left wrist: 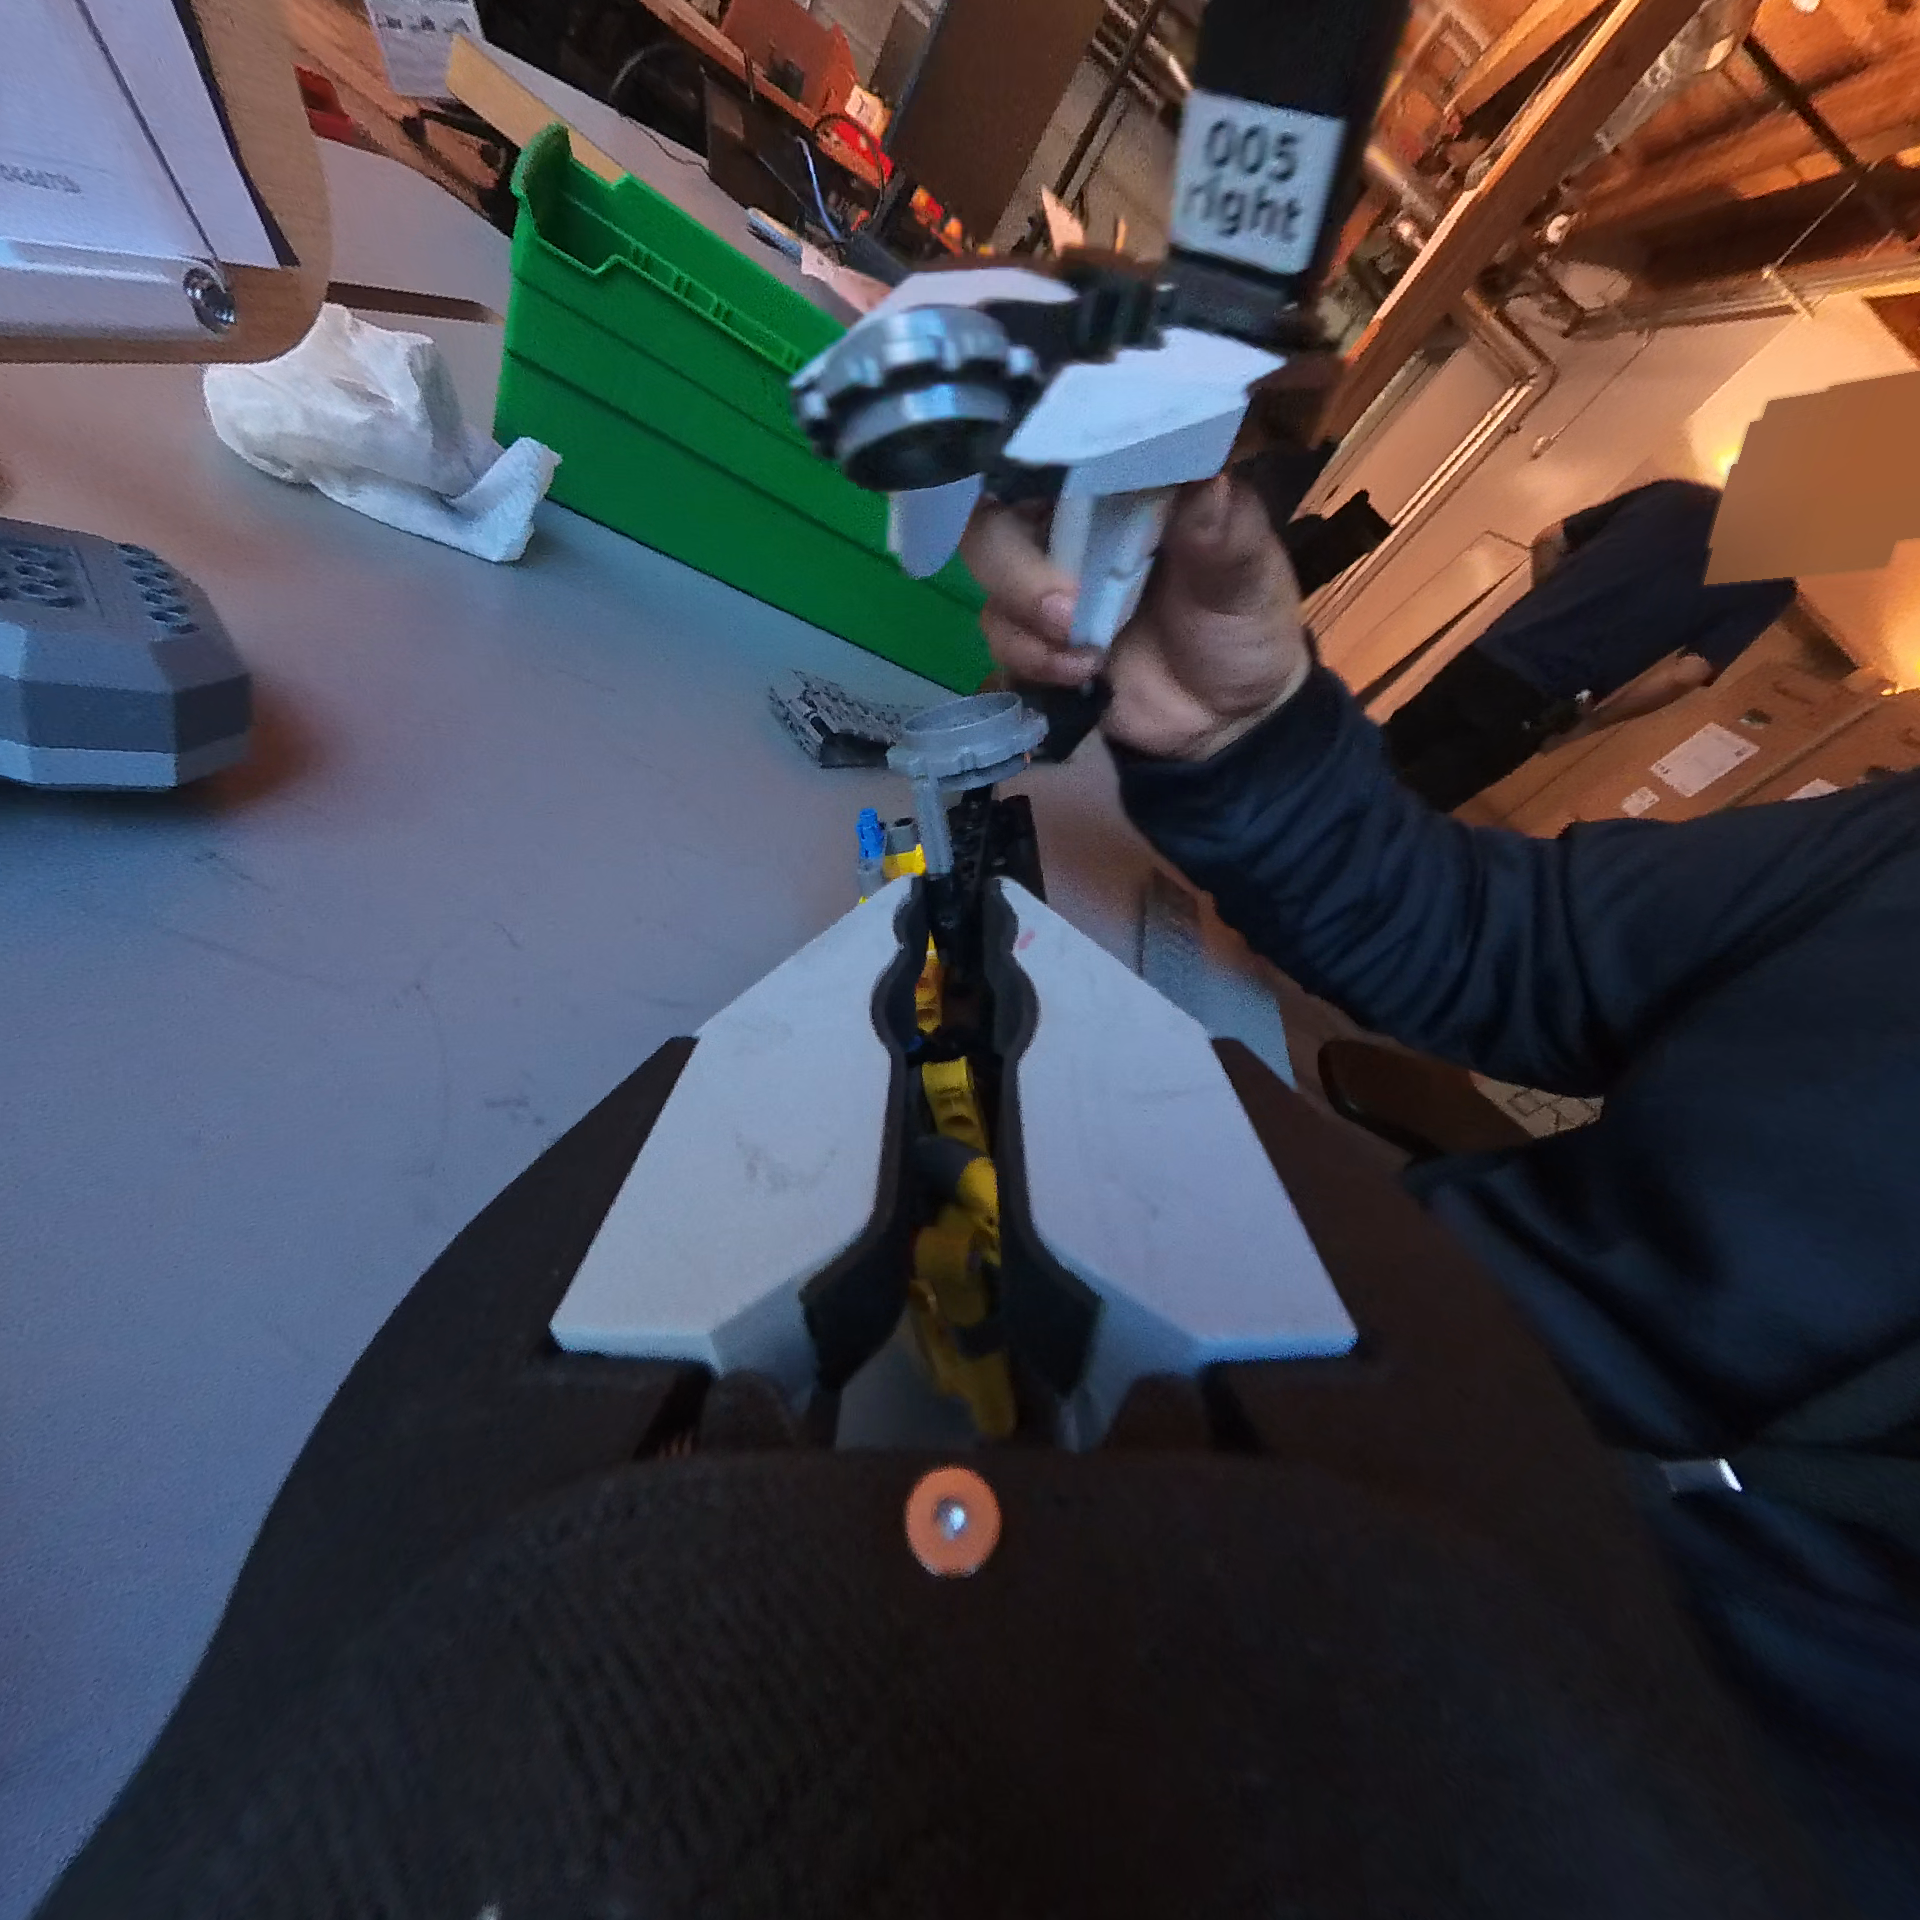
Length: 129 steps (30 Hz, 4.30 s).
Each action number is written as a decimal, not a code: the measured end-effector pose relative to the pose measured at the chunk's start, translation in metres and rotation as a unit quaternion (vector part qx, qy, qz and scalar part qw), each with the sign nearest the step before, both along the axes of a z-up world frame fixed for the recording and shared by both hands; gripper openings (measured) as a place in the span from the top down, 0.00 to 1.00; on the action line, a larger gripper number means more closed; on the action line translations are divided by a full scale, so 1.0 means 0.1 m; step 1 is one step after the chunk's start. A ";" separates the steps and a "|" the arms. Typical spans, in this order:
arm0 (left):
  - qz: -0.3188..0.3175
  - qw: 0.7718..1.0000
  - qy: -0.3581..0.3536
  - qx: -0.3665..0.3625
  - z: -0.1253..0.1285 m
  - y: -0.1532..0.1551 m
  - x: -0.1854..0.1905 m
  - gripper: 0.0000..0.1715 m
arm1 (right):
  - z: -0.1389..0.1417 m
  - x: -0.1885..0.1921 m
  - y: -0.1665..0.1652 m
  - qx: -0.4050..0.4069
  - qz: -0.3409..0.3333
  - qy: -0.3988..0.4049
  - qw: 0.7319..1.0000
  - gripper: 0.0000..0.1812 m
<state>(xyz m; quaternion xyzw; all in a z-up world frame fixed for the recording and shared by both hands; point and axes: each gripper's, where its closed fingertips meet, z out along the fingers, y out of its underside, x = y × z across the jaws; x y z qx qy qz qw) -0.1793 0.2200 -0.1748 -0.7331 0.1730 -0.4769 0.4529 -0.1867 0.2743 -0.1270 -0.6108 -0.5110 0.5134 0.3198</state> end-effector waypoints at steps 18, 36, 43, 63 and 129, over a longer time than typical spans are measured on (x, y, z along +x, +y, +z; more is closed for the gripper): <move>0.003 1.000 0.014 -0.009 -0.10 0.01 -0.04 0.95 | -0.59 3.22 1.86 -0.009 -0.335 -0.248 0.909 0.81; -0.031 0.999 0.008 0.014 -0.04 -0.06 0.01 0.96 | -0.42 0.89 -0.05 0.023 -0.013 -0.086 0.996 0.71; -0.068 0.987 0.070 0.127 0.11 -0.24 0.10 0.96 | -0.44 0.48 -0.52 -0.078 0.131 -0.035 0.988 0.78; -0.118 0.946 0.239 0.182 0.37 -0.48 0.27 0.91 | -0.31 0.53 -0.85 0.206 0.074 0.050 0.975 0.78; -0.139 0.856 0.496 0.045 -0.54 0.20 0.03 0.88 | -0.86 0.14 -0.16 0.147 0.105 -0.110 0.978 0.91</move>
